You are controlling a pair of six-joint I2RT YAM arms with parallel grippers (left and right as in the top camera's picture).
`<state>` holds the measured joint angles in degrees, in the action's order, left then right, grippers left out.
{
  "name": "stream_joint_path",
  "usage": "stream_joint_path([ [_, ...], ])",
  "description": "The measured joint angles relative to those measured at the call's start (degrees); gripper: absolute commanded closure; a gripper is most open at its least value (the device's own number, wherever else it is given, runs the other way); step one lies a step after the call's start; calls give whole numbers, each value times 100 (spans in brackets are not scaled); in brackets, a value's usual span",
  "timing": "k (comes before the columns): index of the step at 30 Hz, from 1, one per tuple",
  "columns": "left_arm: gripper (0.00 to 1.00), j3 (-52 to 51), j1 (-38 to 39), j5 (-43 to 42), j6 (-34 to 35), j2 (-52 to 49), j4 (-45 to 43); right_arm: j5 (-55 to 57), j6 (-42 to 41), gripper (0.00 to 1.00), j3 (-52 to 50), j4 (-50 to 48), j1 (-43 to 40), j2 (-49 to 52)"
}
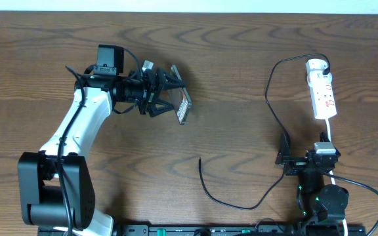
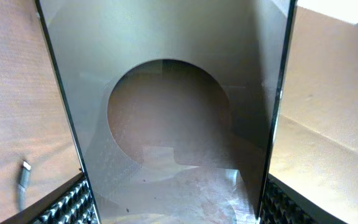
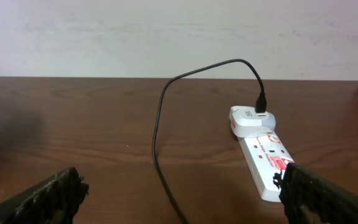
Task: Plug charger to phone and switch on socket
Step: 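Lift the phone with the left gripper and turn it upright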
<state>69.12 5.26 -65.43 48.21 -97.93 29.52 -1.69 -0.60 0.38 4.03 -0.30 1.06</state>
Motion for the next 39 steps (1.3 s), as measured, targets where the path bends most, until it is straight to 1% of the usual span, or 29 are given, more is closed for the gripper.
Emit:
stream_joint_path([
  [4,93,0,0,-282,1016,0,0,0,0,1,0,0,0,0],
  [5,93,0,-9,-393,1434,0,0,0,0,1,0,0,0,0],
  [7,93,0,-31,-481,1759,0,-2,0,0,1,0,0,0,0],
  [9,93,0,-81,-584,2234,0,0,0,0,1,0,0,0,0],
  [12,93,0,-140,-730,2706,0,0,0,0,1,0,0,0,0],
  [18,93,0,-153,-911,3442,0,0,0,0,1,0,0,0,0],
  [25,93,0,-153,-968,3891,0,0,0,0,1,0,0,0,0],
  [39,93,0,-179,-970,4212,0,0,0,0,1,0,0,0,0],
])
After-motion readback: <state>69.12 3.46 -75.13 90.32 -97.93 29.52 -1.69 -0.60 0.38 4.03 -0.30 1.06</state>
